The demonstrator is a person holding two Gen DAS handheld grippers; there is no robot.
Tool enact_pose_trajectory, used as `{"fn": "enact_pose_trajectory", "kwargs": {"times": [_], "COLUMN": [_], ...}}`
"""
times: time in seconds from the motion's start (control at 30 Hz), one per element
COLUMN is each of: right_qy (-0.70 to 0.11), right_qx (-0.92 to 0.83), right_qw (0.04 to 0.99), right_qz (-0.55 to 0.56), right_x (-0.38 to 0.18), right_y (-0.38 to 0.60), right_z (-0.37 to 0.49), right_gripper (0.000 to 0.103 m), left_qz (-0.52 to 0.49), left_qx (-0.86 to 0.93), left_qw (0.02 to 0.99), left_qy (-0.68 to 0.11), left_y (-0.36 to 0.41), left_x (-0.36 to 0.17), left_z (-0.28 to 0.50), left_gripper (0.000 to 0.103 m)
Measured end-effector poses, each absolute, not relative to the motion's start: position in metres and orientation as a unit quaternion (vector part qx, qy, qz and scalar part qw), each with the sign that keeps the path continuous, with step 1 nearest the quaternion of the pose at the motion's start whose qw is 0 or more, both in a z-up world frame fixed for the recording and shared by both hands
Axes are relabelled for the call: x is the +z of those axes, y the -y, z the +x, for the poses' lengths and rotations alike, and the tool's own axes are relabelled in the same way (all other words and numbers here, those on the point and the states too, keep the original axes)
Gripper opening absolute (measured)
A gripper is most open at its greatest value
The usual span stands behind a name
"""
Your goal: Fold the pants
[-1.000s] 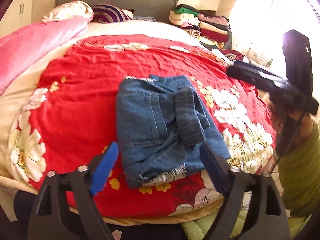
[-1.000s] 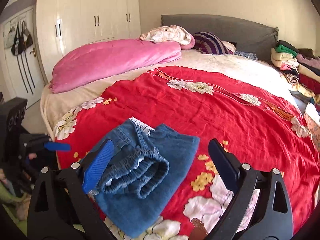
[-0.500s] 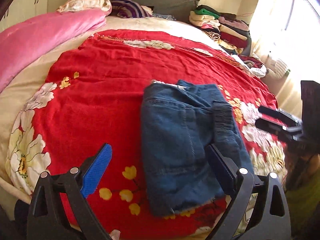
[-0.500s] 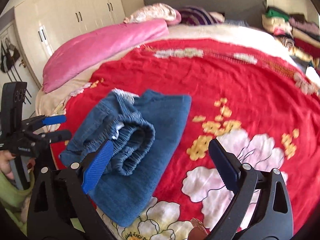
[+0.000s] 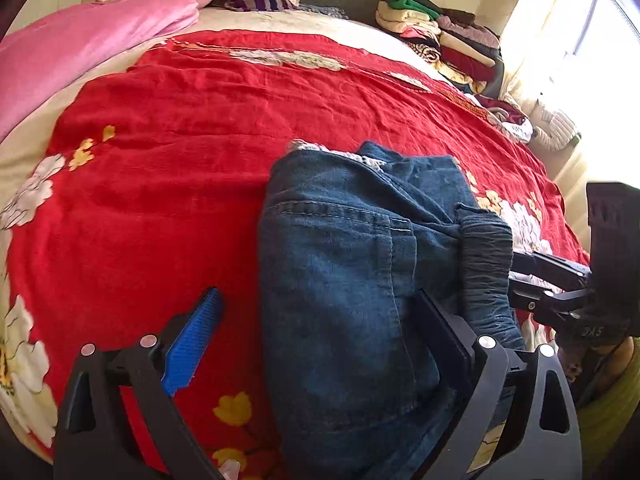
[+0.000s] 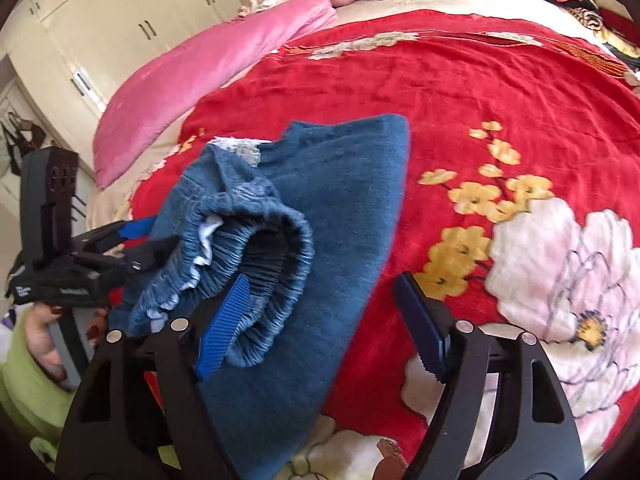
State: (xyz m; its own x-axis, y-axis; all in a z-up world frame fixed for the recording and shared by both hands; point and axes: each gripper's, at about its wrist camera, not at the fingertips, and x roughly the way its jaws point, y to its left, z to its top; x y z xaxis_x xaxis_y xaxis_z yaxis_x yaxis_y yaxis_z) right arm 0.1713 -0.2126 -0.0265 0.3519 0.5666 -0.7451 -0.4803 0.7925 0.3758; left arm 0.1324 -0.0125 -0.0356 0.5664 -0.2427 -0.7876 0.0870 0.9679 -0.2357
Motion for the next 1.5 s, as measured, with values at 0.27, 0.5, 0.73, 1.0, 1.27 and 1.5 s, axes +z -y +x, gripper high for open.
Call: {"fn": "enact_pose_trajectory", "kwargs": {"times": [0.27,0.5,0.73,1.0,1.27,1.5], "right_qy": [-0.457,-0.421,-0.376,-0.345,-0.339,-0.355], "right_qx": [0.357,0.372,0.377,0.374,0.363,0.347], "right_qw": [0.814,0.827,0.846,0.861,0.867,0.868], "right_qz": [0.043,0.025,-0.012,-0.020,-0.028,-0.028], "right_x": [-0.029,-0.012,0.019,0.036,0.042,0.033], "right_y": [0.196,0.188,0.174,0.157,0.145,0.138], "right_z": [0.172,0.160,0.161,0.197,0.229,0.245], "right_gripper": [0.037,0.024,0.023,0.020,0.020,0.020], "left_qz": [-0.082,-0.086,-0.083,-0.086,-0.089,-0.092], "left_qx": [-0.110,-0.107,-0.103,-0.084,-0.079,-0.078], "left_qw": [0.880,0.893,0.907,0.921,0.925,0.923], "left_qy": [-0.456,-0.428,-0.399,-0.371,-0.360,-0.365], "left_y": [0.025,0.028,0.027,0.010,0.002,0.001], "left_x": [-0.036,-0.016,0.004,0.026,0.035,0.027], "left_z": [0.134,0.124,0.124,0.153,0.184,0.200], "left_gripper": [0.063,0.031,0.031,0.031,0.031,0.031]}}
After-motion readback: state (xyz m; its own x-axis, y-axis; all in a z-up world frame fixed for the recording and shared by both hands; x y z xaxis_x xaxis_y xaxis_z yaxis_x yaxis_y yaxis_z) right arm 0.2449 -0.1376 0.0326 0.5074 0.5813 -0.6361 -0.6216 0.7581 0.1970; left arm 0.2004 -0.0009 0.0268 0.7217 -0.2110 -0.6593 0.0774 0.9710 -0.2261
